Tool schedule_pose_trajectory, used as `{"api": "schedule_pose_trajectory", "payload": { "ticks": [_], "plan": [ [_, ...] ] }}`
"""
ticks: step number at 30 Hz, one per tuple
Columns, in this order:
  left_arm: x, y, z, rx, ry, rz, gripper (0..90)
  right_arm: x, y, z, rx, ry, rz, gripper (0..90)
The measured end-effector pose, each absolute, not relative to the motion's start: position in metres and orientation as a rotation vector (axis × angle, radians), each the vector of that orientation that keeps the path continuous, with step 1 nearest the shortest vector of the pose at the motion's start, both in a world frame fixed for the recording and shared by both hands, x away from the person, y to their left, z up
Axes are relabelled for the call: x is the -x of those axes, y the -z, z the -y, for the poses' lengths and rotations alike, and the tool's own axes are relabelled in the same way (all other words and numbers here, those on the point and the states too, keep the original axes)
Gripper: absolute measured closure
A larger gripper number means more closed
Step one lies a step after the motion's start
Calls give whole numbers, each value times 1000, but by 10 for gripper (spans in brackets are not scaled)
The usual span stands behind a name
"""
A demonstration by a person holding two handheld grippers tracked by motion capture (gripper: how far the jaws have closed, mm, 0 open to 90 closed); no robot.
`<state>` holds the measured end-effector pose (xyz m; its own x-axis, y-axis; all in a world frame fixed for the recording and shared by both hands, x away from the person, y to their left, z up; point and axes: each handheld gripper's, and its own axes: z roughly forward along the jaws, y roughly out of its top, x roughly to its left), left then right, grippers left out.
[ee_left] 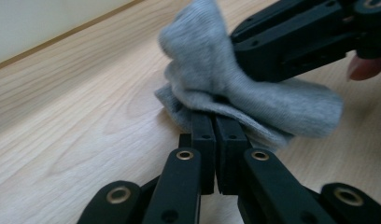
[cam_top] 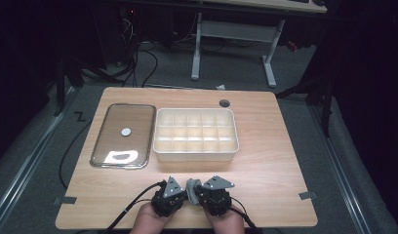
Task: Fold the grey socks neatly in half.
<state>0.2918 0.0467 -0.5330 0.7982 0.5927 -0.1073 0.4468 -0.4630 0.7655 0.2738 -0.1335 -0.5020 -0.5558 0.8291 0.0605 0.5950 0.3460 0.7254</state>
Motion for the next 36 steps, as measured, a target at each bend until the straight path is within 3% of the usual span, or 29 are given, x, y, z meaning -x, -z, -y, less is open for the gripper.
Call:
{"api": "schedule_pose_trajectory", "payload": {
  "ticks": [9, 17, 21, 27, 36],
  "plan": [
    [-291, 531, -41, -2174, -229, -723, 872, -271, 508, 134, -1263, -1001, -2320, 900],
    [-293, 522, -64, -2102, -230, -757, 788, -271, 515, 135, -1221, -1006, -2326, 900],
    [-294, 502, -72, -1996, -242, -761, 899, -270, 515, 135, -1216, -1003, -2326, 900],
    [-294, 483, -40, -1976, -235, -689, 900, -271, 516, 136, -1215, -1018, -2328, 900],
    [-308, 516, -37, -2024, -198, -751, 900, -269, 518, 139, -1217, -1055, -2312, 900]
  ]
}}
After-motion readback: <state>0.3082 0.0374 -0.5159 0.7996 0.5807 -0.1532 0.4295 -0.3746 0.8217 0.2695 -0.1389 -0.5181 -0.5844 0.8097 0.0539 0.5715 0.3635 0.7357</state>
